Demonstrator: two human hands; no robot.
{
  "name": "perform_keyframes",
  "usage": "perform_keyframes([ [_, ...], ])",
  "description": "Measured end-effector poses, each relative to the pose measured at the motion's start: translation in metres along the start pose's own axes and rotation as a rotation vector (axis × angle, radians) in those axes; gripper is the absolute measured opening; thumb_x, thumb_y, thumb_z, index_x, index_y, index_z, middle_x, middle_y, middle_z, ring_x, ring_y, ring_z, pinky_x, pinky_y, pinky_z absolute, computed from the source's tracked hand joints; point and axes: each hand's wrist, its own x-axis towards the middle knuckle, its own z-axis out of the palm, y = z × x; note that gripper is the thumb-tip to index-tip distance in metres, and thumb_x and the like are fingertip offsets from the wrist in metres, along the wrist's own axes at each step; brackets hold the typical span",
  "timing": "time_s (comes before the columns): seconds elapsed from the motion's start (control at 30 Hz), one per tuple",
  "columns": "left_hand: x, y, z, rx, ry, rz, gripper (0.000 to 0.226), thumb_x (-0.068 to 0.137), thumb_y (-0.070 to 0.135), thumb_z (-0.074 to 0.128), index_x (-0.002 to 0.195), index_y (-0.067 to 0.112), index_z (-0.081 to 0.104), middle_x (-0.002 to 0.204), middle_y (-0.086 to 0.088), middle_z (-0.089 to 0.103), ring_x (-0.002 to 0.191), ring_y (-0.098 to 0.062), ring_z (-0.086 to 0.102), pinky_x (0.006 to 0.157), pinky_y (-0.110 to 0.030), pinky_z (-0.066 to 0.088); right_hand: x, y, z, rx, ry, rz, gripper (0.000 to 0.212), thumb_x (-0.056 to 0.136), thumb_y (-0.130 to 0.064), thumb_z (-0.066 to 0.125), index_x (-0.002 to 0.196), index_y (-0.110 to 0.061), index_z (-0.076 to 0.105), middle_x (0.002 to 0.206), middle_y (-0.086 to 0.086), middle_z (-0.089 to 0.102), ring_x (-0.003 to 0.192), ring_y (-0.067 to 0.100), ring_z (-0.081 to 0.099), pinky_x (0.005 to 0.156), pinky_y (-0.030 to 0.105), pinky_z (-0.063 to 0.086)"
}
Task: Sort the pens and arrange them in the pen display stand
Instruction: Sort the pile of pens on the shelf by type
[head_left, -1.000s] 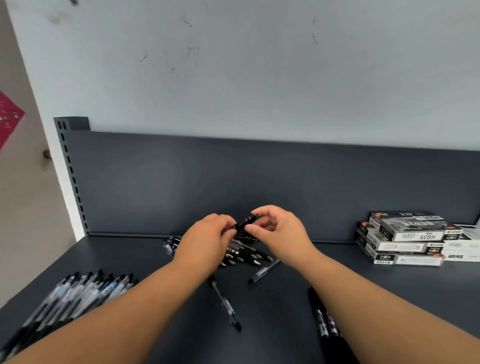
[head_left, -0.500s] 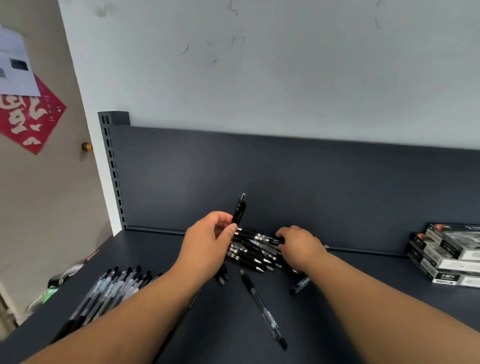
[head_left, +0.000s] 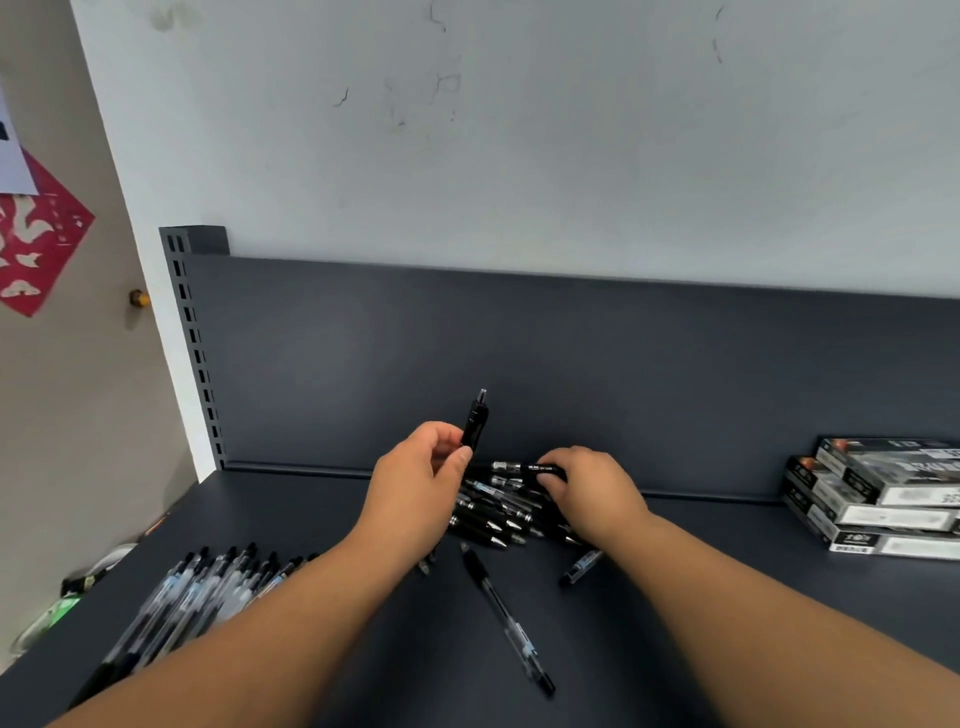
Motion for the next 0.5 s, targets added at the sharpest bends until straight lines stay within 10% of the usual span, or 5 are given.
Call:
perform_keyframes([
  [0.17,0.002,0.014,0.006,0.109,-0.005,0.12,0.017,0.095,0.022,0.054,0.11,0.026,0.061,0.101,0.012,0.059,0.092,-0.004,0.055,0.079,-0.015,0.037,-0.019,-0.014,-0.02,0.436,0.103,-0.06,0.019,0.091,-0.025,0.066,0.109,-0.022,0.072,0.083,-0.018,0.066,0.068,-0.009,0.059,0.063,0.003,0.04],
  [0.33,0.002,0.021,0.008,0.311,-0.036,0.306,0.02,0.095,0.023,0.054,0.113,0.023,0.063,0.105,0.013,0.06,0.103,-0.009,0.053,0.101,-0.022,0.03,-0.036,-0.026,-0.044,0.705,-0.032,-0.136,0.014,0.092,-0.012,0.064,0.103,-0.016,0.072,0.062,-0.02,0.066,0.057,-0.008,0.061,0.054,0.005,0.041],
  [0.5,0.003,0.027,0.002,0.419,-0.125,0.319,0.022,0.097,0.027,0.05,0.115,0.032,0.061,0.086,0.017,0.061,0.092,-0.004,0.058,0.117,-0.024,0.003,-0.035,-0.023,-0.048,0.752,-0.066,-0.122,0.01,0.091,-0.015,0.066,0.098,-0.015,0.072,0.086,0.002,0.075,0.077,0.008,0.069,0.077,0.024,0.056],
])
